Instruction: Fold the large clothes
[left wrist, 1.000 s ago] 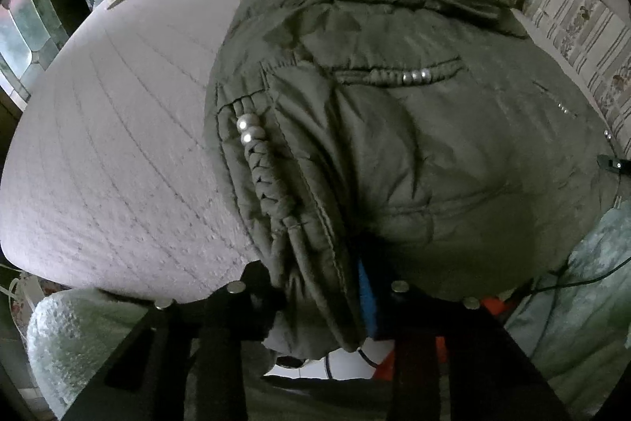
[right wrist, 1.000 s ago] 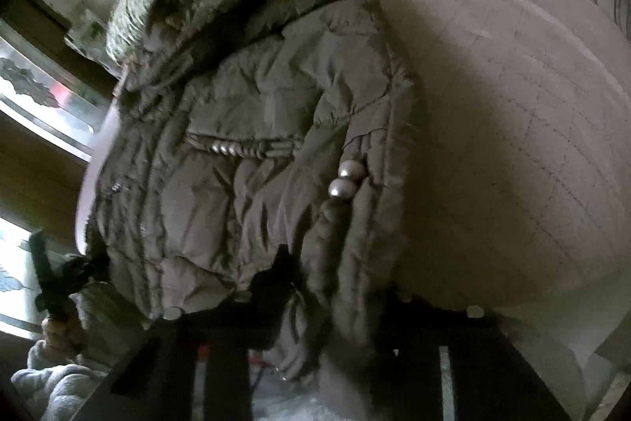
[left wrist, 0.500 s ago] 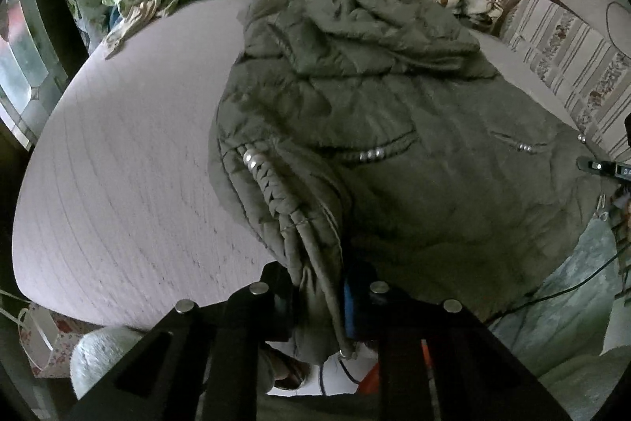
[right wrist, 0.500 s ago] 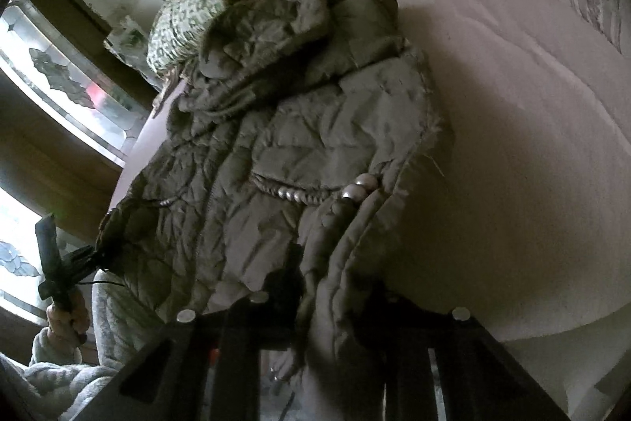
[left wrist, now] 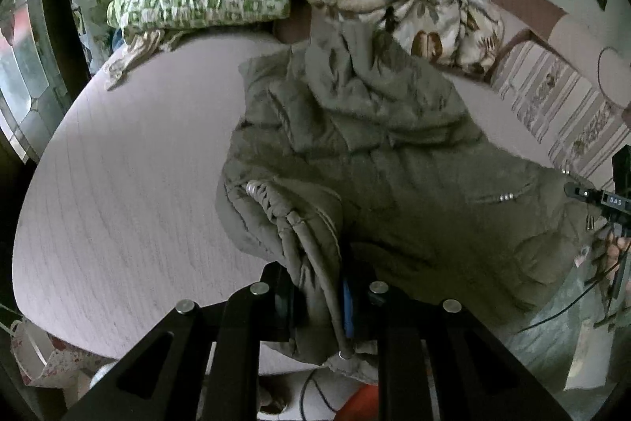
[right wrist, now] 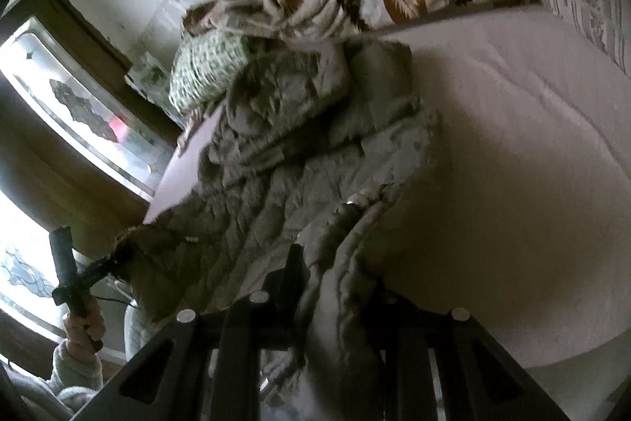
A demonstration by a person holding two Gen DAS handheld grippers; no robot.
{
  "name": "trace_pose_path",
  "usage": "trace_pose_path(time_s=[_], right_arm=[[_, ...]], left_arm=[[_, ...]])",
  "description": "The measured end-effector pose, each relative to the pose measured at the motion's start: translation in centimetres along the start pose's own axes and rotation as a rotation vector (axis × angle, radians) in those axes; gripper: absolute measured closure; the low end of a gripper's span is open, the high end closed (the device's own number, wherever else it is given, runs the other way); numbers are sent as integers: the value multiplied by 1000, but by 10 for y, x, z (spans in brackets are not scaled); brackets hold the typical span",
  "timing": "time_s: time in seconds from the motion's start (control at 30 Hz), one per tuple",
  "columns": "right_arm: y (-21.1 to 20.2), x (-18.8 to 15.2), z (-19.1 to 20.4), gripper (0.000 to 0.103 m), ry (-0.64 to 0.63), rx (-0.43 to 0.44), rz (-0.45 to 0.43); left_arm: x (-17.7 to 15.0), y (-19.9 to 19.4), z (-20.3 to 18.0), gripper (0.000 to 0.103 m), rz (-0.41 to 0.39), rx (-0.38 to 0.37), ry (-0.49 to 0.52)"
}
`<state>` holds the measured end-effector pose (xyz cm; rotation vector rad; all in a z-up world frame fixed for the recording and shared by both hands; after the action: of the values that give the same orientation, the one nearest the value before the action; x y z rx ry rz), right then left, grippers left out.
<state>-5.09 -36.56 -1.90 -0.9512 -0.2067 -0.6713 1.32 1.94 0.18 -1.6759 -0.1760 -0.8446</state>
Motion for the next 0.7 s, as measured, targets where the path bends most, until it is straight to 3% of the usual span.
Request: trace_pose_path(time_s=[0.3, 0.7], right_arm=[[-10, 46, 28, 82, -40, 20, -73], [-13, 102, 40, 82, 8, 54, -127]], left_arm=[[52, -3, 5, 85, -60, 45, -2], [103, -4, 35, 85, -113, 17, -127]])
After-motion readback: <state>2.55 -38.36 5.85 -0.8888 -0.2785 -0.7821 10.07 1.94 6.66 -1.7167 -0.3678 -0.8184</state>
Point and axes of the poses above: each gripper's, at about its wrist camera, not at the fingertips, and y roughly the way its jaws point, z to its left, x to its top, the point moved 3 cm from there along y, roughly the way its jaws point, and after that the axes turned 10 degrees about y, right-handed, at the moved point
